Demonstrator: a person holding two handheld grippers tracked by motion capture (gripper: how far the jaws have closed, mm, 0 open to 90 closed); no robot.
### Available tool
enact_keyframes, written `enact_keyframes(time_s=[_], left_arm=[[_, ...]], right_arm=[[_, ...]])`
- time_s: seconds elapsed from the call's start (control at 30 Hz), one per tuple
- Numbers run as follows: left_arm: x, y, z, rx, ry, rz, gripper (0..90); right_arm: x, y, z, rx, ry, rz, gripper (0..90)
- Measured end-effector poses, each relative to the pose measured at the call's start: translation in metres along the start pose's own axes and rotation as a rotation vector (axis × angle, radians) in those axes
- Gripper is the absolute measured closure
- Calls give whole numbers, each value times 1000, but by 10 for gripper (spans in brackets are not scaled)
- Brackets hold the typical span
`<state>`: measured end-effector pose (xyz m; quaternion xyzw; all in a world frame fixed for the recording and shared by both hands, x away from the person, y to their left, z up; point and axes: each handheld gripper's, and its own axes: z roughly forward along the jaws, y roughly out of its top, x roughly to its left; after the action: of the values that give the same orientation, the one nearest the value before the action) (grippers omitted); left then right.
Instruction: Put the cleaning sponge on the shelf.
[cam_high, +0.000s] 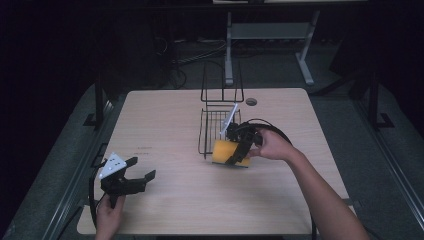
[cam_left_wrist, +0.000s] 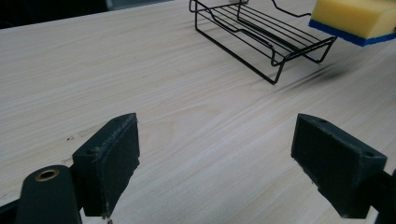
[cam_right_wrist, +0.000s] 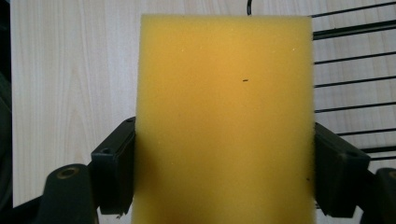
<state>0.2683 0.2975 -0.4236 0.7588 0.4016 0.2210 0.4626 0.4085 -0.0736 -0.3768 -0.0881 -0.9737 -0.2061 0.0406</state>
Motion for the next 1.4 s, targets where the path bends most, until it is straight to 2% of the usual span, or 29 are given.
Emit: enact_keyframes(time_s=[0.13, 0.2, 0.3, 0.43, 0.53, 0.67, 0.93, 1.03, 1.17, 1.23, 1.4], left_arm=[[1, 0, 0, -1, 2, 1, 147], [1, 0, 0, -1, 1, 2, 147], [1, 0, 0, -1, 2, 2, 147], [1, 0, -1, -2, 4, -1, 147], [2, 0, -1, -3, 3, -2, 147], [1, 0, 0, -1, 2, 3, 147], [1, 0, 2, -1, -2, -3, 147], [2, 0, 1, -4, -1, -4, 147], [2, 0, 1, -3, 0, -8, 147], [2, 0, 2, -1, -1, -3, 147], [3, 1, 2, 1, 1, -1, 147]], right_arm=[[-3, 0, 1, -3, 8, 11, 222], [-4, 2, 1, 8, -3, 5, 222], [-8, 6, 0, 16, 6, -8, 222], [-11, 9, 2, 9, 10, 1, 222], [-13, 9, 7, 28, 19, 8, 222], [-16, 10, 9, 17, 26, 12, 222], [-26, 18, 9, 27, 17, 6, 222], [-32, 17, 13, 26, 30, 27, 222], [-36, 17, 15, 27, 29, 31, 221], [-37, 19, 14, 40, 24, 26, 222], [-43, 24, 11, 26, 27, 33, 221]])
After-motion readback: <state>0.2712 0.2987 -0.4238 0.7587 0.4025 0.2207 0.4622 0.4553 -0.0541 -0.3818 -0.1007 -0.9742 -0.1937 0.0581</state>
